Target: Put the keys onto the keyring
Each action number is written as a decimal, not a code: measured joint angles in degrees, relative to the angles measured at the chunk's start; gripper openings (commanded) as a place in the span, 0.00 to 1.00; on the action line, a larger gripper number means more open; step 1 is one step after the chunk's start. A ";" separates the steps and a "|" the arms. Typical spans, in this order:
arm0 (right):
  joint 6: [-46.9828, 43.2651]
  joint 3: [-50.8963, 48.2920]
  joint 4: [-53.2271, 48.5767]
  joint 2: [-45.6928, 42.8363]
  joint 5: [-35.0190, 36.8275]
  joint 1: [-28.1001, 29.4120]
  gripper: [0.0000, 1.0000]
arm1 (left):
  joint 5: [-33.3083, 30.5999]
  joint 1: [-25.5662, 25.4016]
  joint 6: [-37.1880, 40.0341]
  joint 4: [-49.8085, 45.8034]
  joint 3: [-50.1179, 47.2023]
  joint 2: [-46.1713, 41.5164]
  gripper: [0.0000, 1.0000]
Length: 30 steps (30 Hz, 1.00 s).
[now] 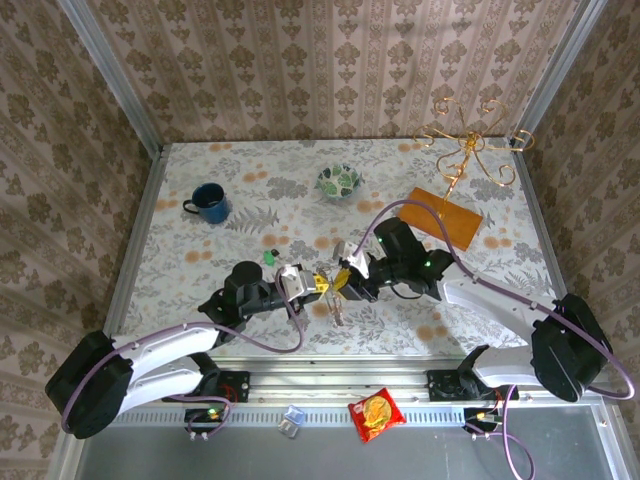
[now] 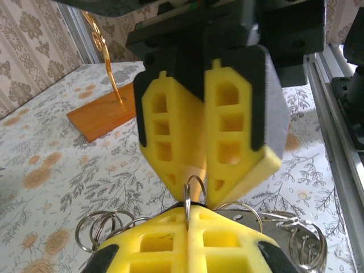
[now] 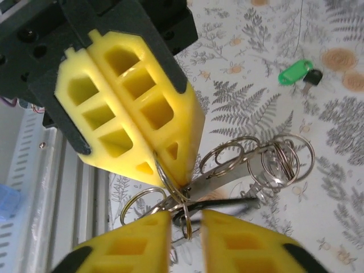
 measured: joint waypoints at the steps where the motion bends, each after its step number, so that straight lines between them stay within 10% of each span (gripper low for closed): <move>1: 0.07 -0.59 0.92 -0.90 0.02 0.00 0.30 | 0.00 0.00 -0.09 0.33 -0.02 0.00 0.00; 22: -0.63 -4.04 8.68 -4.09 -0.46 -0.02 0.26 | 3.23 0.00 -3.06 2.86 0.00 1.73 0.00; 30: -3.15 -3.54 7.76 -2.12 -4.79 -0.48 0.04 | 4.07 0.04 -3.74 2.75 0.00 2.45 0.00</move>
